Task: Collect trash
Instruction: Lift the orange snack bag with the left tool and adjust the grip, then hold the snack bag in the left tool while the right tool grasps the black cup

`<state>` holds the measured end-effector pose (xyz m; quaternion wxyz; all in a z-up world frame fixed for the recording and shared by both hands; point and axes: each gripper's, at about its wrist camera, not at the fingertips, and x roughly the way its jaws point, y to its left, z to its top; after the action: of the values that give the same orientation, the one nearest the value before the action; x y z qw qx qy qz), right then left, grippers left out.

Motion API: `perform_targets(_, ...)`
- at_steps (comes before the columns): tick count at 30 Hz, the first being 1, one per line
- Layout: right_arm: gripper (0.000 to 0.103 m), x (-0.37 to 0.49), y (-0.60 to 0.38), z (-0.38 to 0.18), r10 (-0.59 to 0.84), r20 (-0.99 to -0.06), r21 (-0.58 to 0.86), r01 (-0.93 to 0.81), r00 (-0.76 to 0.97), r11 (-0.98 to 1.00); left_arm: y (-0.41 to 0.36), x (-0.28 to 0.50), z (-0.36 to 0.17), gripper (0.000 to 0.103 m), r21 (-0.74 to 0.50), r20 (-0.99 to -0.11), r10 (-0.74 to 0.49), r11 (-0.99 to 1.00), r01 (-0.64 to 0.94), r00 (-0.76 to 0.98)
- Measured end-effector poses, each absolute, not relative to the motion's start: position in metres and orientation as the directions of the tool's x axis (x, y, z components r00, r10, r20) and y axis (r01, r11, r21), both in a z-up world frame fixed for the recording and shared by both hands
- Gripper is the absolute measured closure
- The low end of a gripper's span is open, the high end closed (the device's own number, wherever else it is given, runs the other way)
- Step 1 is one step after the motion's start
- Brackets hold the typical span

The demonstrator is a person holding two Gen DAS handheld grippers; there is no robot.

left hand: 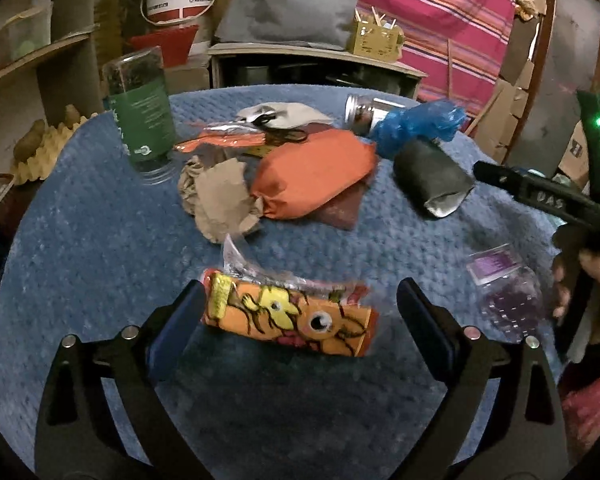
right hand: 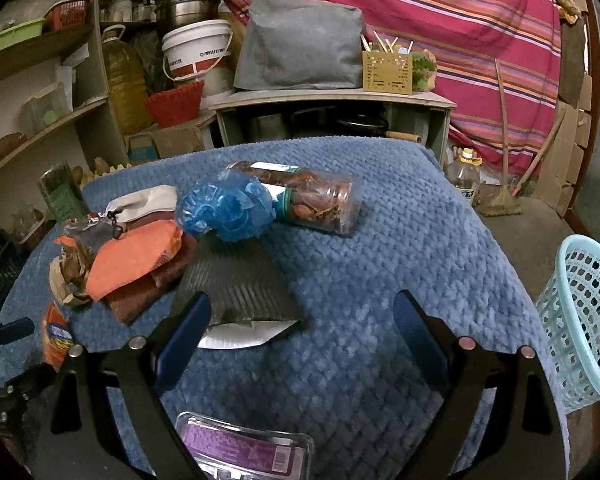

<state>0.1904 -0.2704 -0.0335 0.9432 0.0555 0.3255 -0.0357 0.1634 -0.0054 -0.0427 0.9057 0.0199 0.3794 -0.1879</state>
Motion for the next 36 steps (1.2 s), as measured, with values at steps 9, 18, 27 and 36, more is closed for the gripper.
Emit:
perform_targets(9, 0.012, 0.183, -0.275, -0.034, -0.027, -0.614, 0.085, 0.099, 0.789, 0.991, -0.002, 0.172, -0.041, 0.007, -0.142, -0.709, -0.238, 0.97, 0.196, 0.664)
perform_targets(18, 0.012, 0.177, -0.276, -0.034, -0.024, -0.611, 0.082, 0.094, 0.791, 0.992, -0.018, 0.204, -0.067, 0.014, -0.114, -0.803, -0.106, 0.993, 0.023, 0.586)
perform_targets(27, 0.012, 0.176, -0.286, -0.034, -0.026, -0.614, 0.095, 0.106, 0.789, 0.99, -0.023, 0.222, -0.072, 0.019, -0.103, -0.819, -0.094, 0.995, 0.017, 0.566)
perform_targets(36, 0.012, 0.189, -0.267, -0.038, 0.001, -0.631, 0.084, 0.067, 0.776, 0.994, -0.008, 0.214, -0.066, 0.023, -0.141, -0.812, -0.174, 0.985, 0.103, 0.556)
